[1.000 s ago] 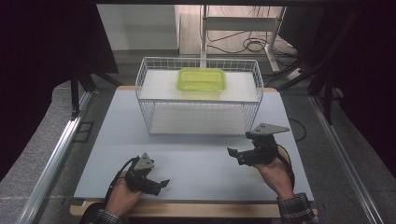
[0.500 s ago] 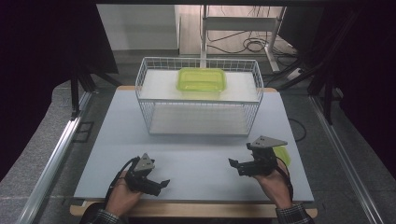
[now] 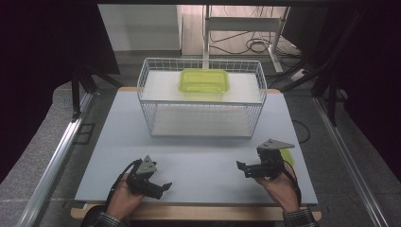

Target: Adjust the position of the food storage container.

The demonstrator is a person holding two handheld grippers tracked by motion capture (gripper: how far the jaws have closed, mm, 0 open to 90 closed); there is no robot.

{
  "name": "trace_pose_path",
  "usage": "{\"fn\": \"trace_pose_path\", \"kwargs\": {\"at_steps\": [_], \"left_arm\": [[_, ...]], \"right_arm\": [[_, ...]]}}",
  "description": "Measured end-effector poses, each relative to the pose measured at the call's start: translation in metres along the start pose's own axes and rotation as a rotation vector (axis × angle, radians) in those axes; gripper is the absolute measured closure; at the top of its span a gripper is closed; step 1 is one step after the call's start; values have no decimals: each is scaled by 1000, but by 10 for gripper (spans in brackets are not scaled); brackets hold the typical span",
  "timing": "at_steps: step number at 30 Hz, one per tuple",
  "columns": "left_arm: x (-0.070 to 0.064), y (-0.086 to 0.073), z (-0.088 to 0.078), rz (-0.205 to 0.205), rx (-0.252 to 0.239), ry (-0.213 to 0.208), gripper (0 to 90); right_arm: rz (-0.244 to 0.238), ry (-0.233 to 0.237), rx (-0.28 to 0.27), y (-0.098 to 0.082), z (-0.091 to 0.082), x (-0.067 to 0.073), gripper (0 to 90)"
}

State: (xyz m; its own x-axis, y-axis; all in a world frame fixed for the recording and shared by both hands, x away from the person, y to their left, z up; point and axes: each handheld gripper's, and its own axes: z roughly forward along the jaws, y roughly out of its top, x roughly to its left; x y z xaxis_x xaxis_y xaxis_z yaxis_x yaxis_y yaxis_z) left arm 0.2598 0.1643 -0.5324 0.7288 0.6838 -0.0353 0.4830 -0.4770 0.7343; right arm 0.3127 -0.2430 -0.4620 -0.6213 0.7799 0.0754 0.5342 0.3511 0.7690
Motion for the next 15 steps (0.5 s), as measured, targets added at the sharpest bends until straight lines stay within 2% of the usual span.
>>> {"fn": "trace_pose_path", "kwargs": {"at_steps": [3,5,6,7,8,9,11,13,14,15], "left_arm": [[0,0,0,0,0,1,40],[0,0,0,0,1,2,40],[0,0,0,0,1,2,40],[0,0,0,0,2,2,40],[0,0,0,1,2,2,41],[0,0,0,0,2,2,40],[0,0,0,0,2,3,41],[0,0,0,0,2,3,41],[0,0,0,0,3,4,41],[0,0,0,0,3,4,41]], "right_arm": [[9,-39,-8,0,-6,-6,104],[36,-58,-13,-2,-13,-14,243],[42,-69,-14,-2,-16,-17,281],[42,-69,-14,-2,-16,-17,281],[49,-81,-16,-3,-19,-21,330],[63,-93,-21,-5,-24,-28,419],[74,-126,-20,-7,-30,-35,497],[78,-135,-21,-8,-33,-38,532],[85,-157,-17,-11,-37,-44,612],[85,-157,-17,-11,-37,-44,612]]}}
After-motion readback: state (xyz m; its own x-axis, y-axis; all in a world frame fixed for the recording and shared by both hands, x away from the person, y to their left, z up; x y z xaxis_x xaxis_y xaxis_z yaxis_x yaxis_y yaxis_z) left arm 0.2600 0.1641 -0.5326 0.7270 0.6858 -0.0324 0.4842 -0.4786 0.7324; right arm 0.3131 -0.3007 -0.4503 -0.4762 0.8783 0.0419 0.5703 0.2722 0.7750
